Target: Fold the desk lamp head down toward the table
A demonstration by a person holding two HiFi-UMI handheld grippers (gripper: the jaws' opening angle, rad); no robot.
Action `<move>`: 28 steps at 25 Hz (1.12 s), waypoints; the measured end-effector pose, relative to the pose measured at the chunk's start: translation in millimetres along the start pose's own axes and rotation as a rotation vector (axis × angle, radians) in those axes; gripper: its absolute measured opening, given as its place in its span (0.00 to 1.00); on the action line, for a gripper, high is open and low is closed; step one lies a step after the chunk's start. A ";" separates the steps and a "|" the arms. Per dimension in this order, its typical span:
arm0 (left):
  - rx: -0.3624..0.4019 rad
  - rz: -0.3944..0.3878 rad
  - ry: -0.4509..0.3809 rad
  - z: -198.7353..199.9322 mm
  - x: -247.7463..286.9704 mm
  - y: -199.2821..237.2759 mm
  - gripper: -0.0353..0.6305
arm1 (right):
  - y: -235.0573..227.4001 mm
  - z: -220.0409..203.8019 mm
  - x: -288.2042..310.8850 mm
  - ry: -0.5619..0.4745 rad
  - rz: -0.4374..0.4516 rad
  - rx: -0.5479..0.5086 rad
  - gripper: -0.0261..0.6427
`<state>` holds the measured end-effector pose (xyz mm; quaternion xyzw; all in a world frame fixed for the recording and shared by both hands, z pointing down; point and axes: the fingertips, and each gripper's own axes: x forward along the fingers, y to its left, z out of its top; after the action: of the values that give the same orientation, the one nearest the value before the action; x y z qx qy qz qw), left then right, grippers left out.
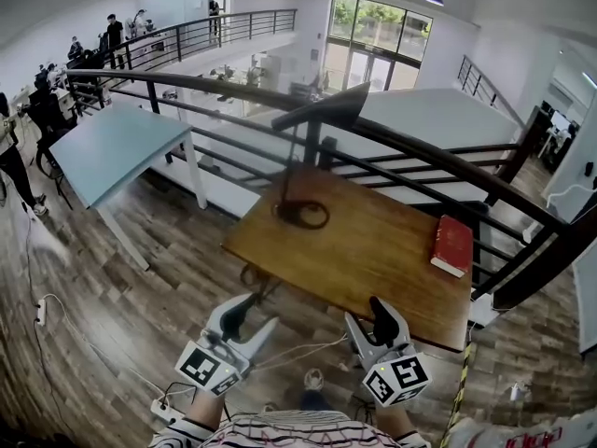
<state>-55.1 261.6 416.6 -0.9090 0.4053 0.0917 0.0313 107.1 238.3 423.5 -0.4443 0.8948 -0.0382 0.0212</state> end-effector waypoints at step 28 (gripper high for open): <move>-0.009 0.214 0.050 -55.3 210.5 108.3 0.44 | -201.4 15.9 165.4 0.026 0.184 0.000 0.44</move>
<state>10.1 27.9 432.3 -0.8626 0.5004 0.0736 0.0068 168.1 -15.6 424.6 -0.3596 0.9321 -0.0419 0.0129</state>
